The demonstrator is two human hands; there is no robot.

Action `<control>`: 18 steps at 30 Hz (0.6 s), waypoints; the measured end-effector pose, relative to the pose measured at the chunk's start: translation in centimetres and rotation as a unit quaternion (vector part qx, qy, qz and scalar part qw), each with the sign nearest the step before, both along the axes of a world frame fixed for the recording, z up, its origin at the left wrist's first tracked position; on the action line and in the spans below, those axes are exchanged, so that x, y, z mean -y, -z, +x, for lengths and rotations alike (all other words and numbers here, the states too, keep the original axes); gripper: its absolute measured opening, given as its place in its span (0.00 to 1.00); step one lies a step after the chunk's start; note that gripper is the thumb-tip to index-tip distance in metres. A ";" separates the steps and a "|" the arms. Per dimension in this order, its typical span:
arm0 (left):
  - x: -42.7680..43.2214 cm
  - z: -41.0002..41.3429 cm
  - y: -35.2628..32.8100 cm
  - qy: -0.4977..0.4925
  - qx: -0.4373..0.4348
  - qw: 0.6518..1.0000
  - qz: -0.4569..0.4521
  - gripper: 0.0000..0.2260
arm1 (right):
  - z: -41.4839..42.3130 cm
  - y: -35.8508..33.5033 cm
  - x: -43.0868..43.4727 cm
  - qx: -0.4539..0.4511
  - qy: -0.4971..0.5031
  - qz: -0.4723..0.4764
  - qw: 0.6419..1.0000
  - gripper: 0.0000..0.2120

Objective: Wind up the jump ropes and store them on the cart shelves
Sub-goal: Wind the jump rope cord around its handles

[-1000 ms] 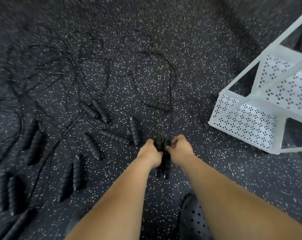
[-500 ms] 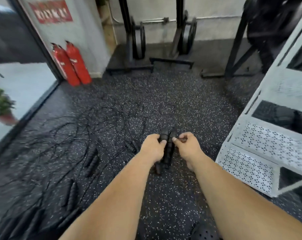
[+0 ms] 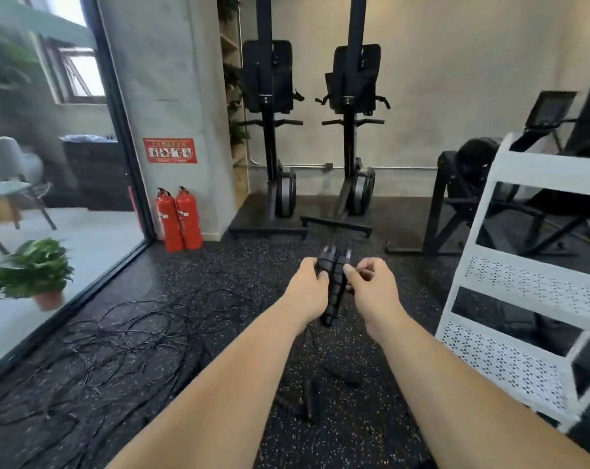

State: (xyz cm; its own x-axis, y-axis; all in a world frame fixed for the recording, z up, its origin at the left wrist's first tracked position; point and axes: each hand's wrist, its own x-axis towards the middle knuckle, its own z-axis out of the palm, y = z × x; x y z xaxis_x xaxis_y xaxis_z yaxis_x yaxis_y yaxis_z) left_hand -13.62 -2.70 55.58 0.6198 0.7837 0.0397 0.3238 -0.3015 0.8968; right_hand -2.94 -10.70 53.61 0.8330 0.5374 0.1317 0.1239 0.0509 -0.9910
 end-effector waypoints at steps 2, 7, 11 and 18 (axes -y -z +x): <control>0.3 -0.5 -1.2 0.000 0.020 1.000 -0.013 0.13 | -0.2 -1.3 0.1 0.017 -0.004 0.012 1.000 0.09; 0.0 -2.2 -2.9 0.067 0.050 0.994 0.064 0.25 | -1.7 -4.6 0.9 0.062 -0.017 0.047 0.997 0.11; -0.4 -3.5 -4.2 0.034 0.067 0.985 0.152 0.28 | -3.4 -7.3 1.5 0.111 -0.033 0.068 0.991 0.11; -1.1 -8.4 -7.2 0.019 -0.026 0.955 0.295 0.27 | -5.0 -8.9 3.1 0.296 -0.061 -0.011 0.953 0.20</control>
State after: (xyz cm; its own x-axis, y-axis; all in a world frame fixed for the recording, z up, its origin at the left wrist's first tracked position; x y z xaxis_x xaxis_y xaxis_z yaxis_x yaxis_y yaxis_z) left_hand -22.03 -1.64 62.75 0.6609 0.6112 0.4355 0.3412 -0.7616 0.5510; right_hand -7.89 -13.78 62.53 0.5479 0.6331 0.5468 0.6562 0.0801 -0.7503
